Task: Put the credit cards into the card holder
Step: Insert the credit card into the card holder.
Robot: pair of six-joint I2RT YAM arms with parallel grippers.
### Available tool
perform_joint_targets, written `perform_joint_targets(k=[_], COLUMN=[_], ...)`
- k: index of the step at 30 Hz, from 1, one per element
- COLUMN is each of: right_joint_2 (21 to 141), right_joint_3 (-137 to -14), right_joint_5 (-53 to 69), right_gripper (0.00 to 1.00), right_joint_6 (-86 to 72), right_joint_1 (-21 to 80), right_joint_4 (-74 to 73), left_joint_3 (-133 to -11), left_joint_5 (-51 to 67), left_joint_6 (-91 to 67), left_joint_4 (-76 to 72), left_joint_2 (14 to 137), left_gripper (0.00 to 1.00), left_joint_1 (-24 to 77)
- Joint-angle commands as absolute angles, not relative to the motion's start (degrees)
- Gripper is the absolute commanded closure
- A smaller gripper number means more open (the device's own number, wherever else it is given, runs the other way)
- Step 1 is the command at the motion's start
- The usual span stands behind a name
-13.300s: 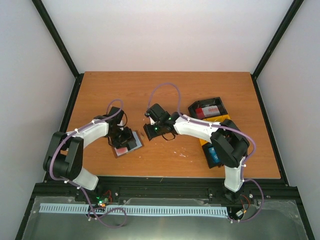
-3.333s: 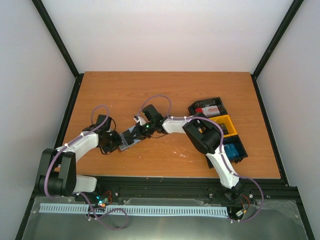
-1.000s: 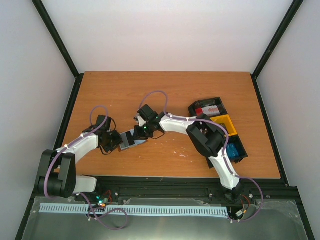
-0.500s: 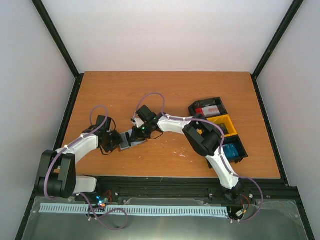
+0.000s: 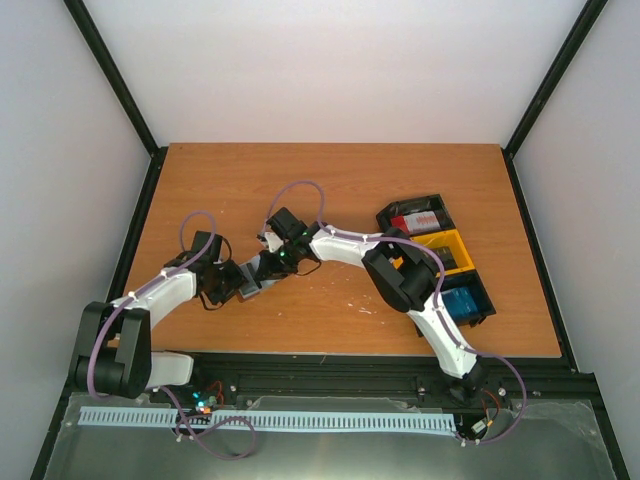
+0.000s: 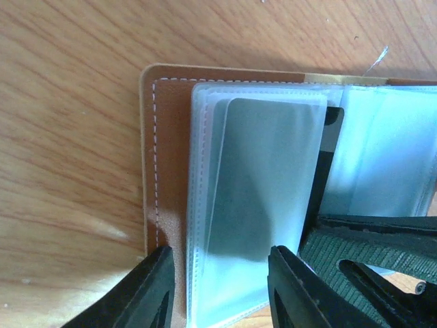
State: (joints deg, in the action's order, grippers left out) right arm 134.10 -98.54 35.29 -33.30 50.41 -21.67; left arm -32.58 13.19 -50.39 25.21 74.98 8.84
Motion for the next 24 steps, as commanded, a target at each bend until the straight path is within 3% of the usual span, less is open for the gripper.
perform_joint_targets(k=[1,6,10,15,24], right_joint_2=[132.75,130.55,131.91,132.49,134.33], right_joint_3=[-98.28,-97.67,-99.21,-99.25,-99.10], right_joint_5=[31.58,26.46,25.37,24.71,28.34], right_gripper=[0.92,0.91,0.84,0.79,0.88], right_joint_6=[-32.43,-32.20,-31.56,-31.24,-30.98], right_joint_1=[51.39,51.41,51.39,51.40,51.41], right_joint_4=[-21.41,-22.43,-24.14,-23.98,-22.27], left_joint_3=[-31.04,-31.70,-31.73,-31.82,-31.01], left_joint_5=[12.03,9.83,8.37,8.18,9.77], left_joint_6=[-50.07,-50.82,-51.05,-51.34,-50.29], left_joint_4=[26.61,27.61,28.18,28.17,26.79], left_joint_2=[74.41,70.98,71.52,73.55,75.10], left_gripper=[0.56,0.44,0.38,0.37,0.45], left_joint_1=[8.88,8.88,8.88,8.88,8.88])
